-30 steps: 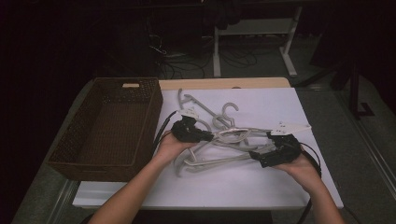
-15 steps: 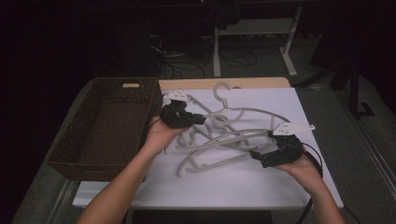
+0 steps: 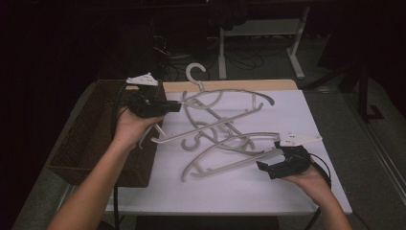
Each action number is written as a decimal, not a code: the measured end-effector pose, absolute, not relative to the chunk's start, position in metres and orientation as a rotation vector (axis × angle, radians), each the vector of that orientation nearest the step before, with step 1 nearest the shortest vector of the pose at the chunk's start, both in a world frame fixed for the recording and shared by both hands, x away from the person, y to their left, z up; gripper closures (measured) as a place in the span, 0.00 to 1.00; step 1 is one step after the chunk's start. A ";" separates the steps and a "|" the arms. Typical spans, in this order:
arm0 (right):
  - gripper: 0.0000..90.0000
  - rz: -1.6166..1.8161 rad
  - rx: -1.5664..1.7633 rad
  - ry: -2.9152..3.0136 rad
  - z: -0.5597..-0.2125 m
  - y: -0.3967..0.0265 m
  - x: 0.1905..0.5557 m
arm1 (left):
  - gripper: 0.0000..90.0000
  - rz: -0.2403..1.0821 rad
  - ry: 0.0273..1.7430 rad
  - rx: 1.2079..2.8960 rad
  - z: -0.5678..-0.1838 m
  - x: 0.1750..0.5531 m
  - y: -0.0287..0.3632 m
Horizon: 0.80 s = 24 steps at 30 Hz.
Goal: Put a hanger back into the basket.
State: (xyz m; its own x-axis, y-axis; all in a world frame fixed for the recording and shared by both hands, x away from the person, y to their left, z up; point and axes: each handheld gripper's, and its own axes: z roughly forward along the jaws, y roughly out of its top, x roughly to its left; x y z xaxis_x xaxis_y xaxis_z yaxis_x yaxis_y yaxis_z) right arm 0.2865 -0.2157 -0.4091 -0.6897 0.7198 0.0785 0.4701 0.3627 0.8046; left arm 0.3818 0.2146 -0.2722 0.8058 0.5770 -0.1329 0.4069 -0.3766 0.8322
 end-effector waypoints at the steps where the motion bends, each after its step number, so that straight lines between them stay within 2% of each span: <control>1: 0.00 1.237 1.054 2.341 -0.409 -0.215 0.286 | 0.92 0.233 0.735 2.013 -0.269 0.381 0.223; 5: 0.00 1.233 1.061 2.343 -0.411 -0.216 0.287 | 0.92 0.280 0.763 1.995 -0.262 0.381 0.250; 6: 0.00 1.231 1.063 2.341 -0.412 -0.216 0.287 | 0.92 0.304 0.786 1.978 -0.261 0.380 0.271; 18: 0.00 1.216 1.096 2.331 -0.415 -0.218 0.290 | 0.92 0.477 0.993 1.870 -0.265 0.364 0.398; 24: 0.00 1.213 1.103 2.328 -0.415 -0.220 0.290 | 0.92 0.536 1.087 1.860 -0.276 0.349 0.442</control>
State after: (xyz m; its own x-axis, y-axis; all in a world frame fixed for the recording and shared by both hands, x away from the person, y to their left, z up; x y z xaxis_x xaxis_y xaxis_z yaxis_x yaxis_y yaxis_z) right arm 0.2905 -0.2195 -0.4147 -0.6633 0.7434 0.0862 0.4966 0.3510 0.7939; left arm 0.3488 0.4424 -0.2757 0.5218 0.8506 -0.0653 0.4661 -0.2201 0.8569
